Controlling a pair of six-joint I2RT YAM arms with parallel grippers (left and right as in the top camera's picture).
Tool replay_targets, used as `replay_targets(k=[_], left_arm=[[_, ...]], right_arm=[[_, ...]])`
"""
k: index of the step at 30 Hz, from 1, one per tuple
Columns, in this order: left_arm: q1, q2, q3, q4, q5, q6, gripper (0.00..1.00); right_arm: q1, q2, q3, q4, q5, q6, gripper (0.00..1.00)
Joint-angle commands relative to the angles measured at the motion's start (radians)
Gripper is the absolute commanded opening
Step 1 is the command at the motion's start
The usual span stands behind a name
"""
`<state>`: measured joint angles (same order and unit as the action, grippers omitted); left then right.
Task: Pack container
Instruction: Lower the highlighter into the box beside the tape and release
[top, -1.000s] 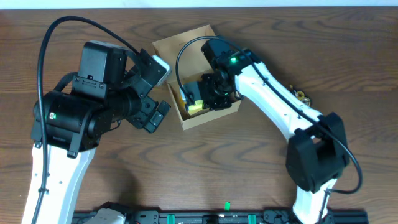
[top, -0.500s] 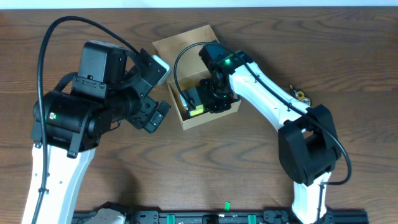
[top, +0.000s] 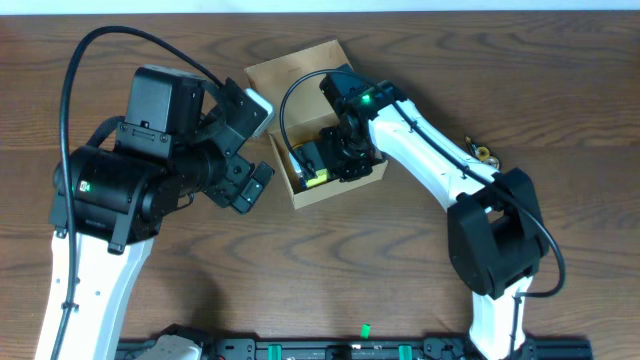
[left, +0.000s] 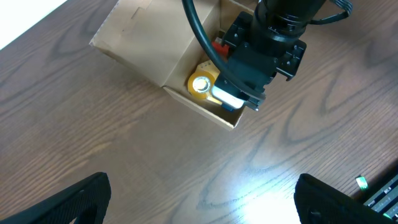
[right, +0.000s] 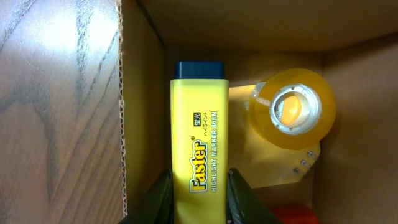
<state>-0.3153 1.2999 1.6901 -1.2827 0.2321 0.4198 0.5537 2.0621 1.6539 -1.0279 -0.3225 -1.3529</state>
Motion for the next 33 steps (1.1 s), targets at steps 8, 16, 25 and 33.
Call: replay_targets(k=[8,16,25,33], left_arm=[[0.001,0.001,0.016,-0.003,-0.006,0.006,0.95],[0.001,0.001,0.016,-0.003,-0.006,0.006,0.95],[0.001,0.001,0.016,-0.003,-0.006,0.006,0.95],[0.001,0.001,0.016,-0.003,-0.006,0.006,0.95]], right_arm=[[0.009,0.045,-0.002,0.025,-0.018,-0.017,0.01],[0.009,0.075,-0.003,0.069,-0.018,-0.017,0.01],[0.009,0.084,-0.018,0.090,-0.019,-0.017,0.01],[0.009,0.092,-0.035,0.103,-0.019,-0.017,0.01]])
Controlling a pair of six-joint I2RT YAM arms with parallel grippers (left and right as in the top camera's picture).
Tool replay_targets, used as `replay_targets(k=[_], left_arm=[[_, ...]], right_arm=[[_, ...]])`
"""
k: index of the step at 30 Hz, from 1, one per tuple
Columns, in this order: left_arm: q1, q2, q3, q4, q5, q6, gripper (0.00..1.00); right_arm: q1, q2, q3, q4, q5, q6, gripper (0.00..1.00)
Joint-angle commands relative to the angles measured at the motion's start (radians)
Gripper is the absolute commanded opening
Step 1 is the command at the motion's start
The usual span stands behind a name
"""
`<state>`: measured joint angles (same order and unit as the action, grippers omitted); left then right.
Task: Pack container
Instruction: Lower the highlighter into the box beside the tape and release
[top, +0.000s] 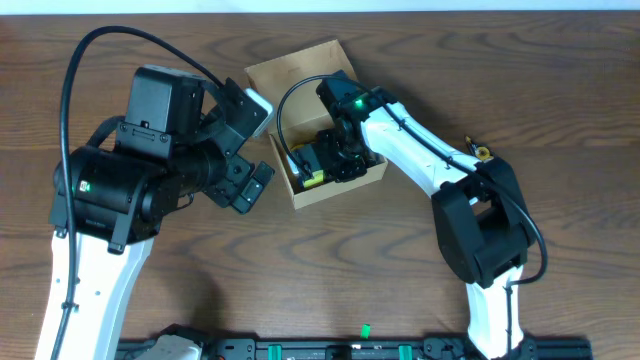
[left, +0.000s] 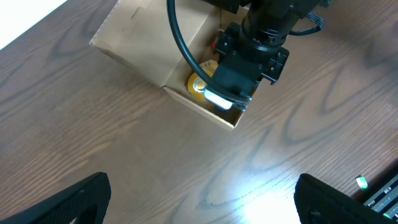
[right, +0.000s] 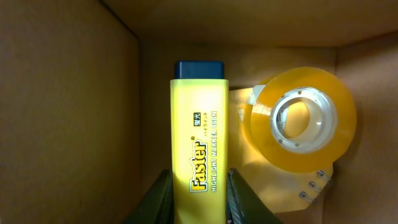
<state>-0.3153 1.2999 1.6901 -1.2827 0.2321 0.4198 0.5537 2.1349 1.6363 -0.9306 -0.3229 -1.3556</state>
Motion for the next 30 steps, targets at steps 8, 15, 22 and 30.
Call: replay_targets(k=[8,15,22,30], left_arm=[[0.001,0.001,0.016,-0.003,-0.006,0.006,0.95],[0.001,0.001,0.016,-0.003,-0.006,0.006,0.95],[0.001,0.001,0.016,-0.003,-0.006,0.007,0.95],[0.001,0.001,0.016,-0.003,-0.006,0.006,0.95]], right_arm=[[0.011,0.049,-0.018,0.007,-0.019,-0.014,0.01],[0.011,0.051,-0.018,0.006,-0.026,-0.006,0.01],[0.011,0.051,-0.018,-0.019,-0.035,-0.007,0.01],[0.011,0.051,-0.018,-0.046,-0.071,-0.008,0.01]])
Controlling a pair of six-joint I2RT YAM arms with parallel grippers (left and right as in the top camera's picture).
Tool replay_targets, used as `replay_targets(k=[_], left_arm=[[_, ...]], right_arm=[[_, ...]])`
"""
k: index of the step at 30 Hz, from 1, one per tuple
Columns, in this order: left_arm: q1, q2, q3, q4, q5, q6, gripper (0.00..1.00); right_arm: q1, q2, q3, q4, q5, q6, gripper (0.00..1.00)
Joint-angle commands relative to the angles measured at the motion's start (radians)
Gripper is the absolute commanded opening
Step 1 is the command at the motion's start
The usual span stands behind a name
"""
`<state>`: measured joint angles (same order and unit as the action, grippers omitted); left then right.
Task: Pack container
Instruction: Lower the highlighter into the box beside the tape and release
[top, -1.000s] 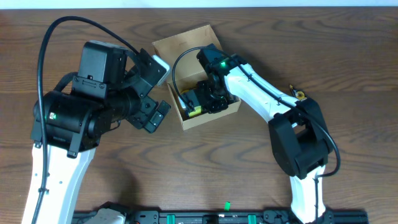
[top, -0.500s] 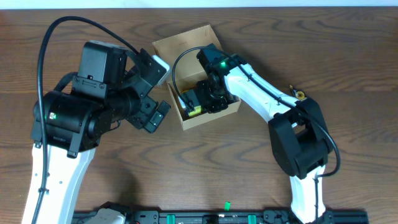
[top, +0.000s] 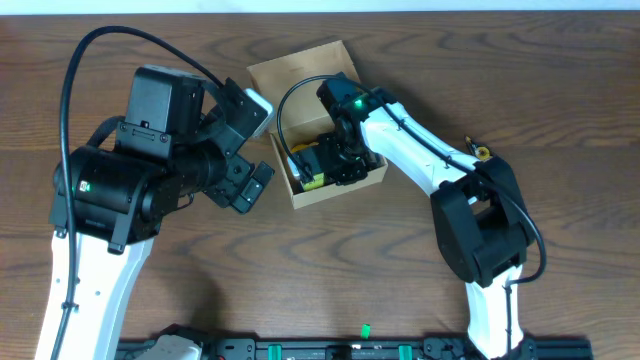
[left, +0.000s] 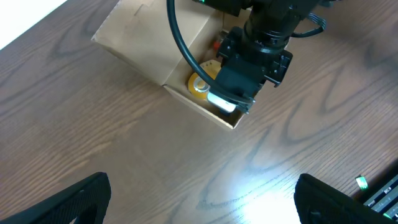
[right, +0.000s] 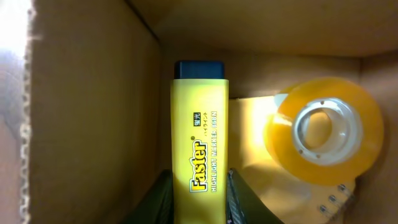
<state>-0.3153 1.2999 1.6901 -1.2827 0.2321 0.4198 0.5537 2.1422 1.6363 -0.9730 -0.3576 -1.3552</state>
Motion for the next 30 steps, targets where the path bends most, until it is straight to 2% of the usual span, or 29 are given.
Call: replay_targets(k=[1,6,8,9,11,17,30], left_arm=[[0.001,0.001,0.016,-0.003,-0.006,0.006,0.95],[0.001,0.001,0.016,-0.003,-0.006,0.006,0.95],[0.001,0.001,0.016,-0.003,-0.006,0.006,0.95],[0.001,0.001,0.016,-0.003,-0.006,0.006,0.95],[0.001,0.001,0.016,-0.003,-0.006,0.006,0.95],[0.001,0.001,0.016,-0.003,-0.006,0.006,0.95],[0.001,0.001,0.016,-0.003,-0.006,0.006,0.95]], right_arm=[[0.011,0.044,-0.018,-0.005,-0.036,-0.008,0.01],[0.011,0.044,-0.018,-0.006,-0.036,-0.008,0.02],[0.011,0.044,-0.018,-0.006,-0.036,-0.007,0.12],[0.011,0.044,-0.018,-0.006,-0.036,-0.007,0.21],[0.011,0.044,-0.018,-0.006,-0.036,-0.007,0.28],[0.011,0.044,-0.018,-0.006,-0.036,-0.007,0.31],[0.011,0.042,-0.017,-0.003,-0.036,0.010,0.30]])
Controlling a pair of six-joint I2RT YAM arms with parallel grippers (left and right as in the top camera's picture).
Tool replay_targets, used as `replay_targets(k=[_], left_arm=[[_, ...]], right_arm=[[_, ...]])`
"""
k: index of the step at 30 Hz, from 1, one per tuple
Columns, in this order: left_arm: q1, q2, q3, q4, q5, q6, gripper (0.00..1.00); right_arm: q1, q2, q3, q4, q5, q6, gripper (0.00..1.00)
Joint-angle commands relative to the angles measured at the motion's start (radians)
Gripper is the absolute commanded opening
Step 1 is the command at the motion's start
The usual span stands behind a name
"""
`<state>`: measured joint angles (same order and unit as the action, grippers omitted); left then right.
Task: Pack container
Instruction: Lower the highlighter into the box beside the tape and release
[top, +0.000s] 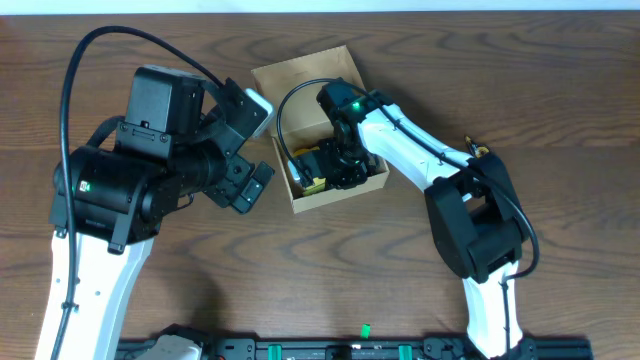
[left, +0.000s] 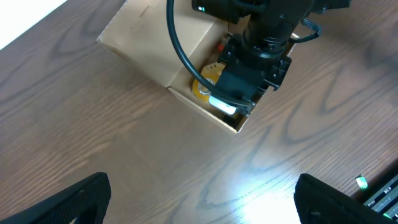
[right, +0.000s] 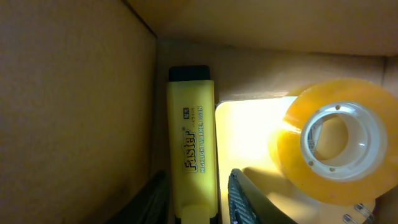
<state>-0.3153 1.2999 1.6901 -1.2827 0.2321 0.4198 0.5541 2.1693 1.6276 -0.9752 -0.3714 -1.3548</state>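
An open cardboard box (top: 300, 75) sits at the table's middle back. My right gripper (right: 199, 182) reaches down inside it, also seen in the overhead view (top: 327, 165). A yellow highlighter (right: 191, 155) with a dark cap lies on the box floor along the left wall. It sits between the open fingers, with a gap beside it on the right. A roll of yellow tape (right: 336, 146) lies beside it. My left gripper (left: 199, 199) hangs open above bare table, left of the box.
A red item (left: 222, 46) shows in the box behind the right arm. A small gold and dark object (top: 483, 153) lies on the wood to the right of the box. The right arm's black cable (top: 283, 110) loops over the box.
My right gripper has opened and the highlighter now lies lower, on the box floor against the left wall. The box has shifted slightly. The left arm has not moved.
My right gripper held the yellow highlighter just over the box's left wall edge, then lower inside the box beside the tape roll, then nearer the left wall. Now the fingers stand apart and the highlighter rests on the floor.
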Motion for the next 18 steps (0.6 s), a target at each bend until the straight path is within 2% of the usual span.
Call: replay_targets(k=[1,7,12,15,18], left_arm=[[0.001,0.001,0.016,-0.003,-0.006,0.006,0.95],[0.001,0.001,0.016,-0.003,-0.006,0.006,0.95],[0.001,0.001,0.016,-0.003,-0.006,0.006,0.95],[0.001,0.001,0.016,-0.003,-0.006,0.006,0.95],[0.001,0.001,0.016,-0.003,-0.006,0.006,0.95]], right_arm=[[0.010,0.012,-0.008,-0.001,-0.023,0.023,0.30],[0.010,-0.056,-0.008,-0.003,-0.028,0.116,0.24],[0.010,-0.146,-0.008,-0.016,-0.010,0.211,0.07],[0.009,-0.200,-0.008,-0.032,0.011,0.236,0.07],[0.009,-0.247,-0.008,-0.043,0.037,0.237,0.01]])
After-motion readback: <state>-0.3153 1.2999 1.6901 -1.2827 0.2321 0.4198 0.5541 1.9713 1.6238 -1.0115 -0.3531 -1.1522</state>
